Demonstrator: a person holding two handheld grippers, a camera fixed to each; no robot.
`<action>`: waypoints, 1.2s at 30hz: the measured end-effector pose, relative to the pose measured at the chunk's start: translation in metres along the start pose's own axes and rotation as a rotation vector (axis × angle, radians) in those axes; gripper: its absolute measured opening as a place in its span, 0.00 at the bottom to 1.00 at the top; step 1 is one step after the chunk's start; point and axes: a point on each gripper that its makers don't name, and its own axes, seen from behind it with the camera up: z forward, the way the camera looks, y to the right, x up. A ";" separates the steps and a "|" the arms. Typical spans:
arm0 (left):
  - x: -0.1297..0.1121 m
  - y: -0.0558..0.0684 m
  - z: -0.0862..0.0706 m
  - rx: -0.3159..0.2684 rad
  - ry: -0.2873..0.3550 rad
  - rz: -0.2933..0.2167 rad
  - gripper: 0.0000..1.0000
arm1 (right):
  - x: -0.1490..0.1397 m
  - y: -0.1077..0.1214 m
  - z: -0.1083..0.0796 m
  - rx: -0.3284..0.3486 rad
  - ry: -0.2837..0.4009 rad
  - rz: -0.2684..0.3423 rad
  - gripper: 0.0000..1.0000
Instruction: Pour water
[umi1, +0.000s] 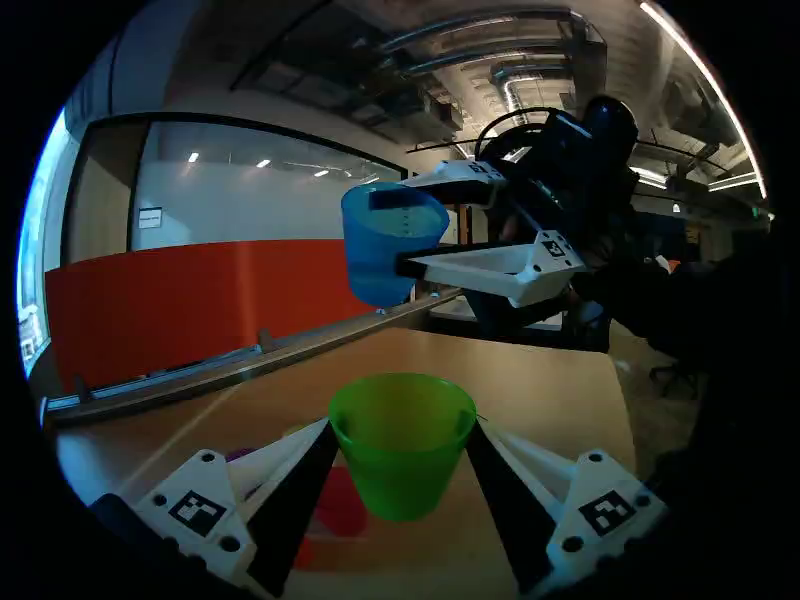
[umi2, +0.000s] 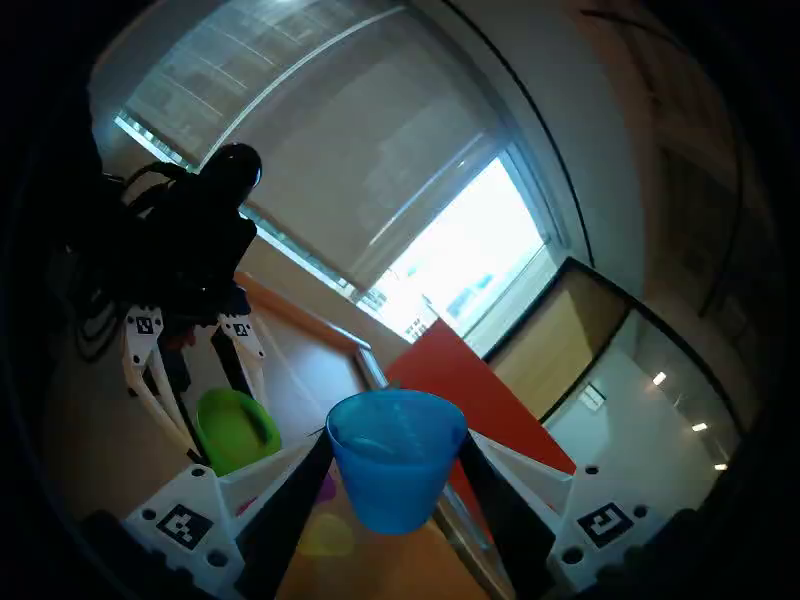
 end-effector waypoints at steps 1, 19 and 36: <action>0.000 0.000 0.000 0.001 0.000 0.000 0.86 | 0.001 0.000 0.001 0.001 0.002 -0.005 0.91; 0.006 -0.008 0.006 0.007 0.008 0.005 0.86 | 0.009 0.002 0.016 0.006 0.009 -0.123 0.91; 0.009 -0.009 0.013 -0.001 0.007 0.010 0.86 | 0.012 0.008 0.025 -0.003 0.001 -0.243 0.91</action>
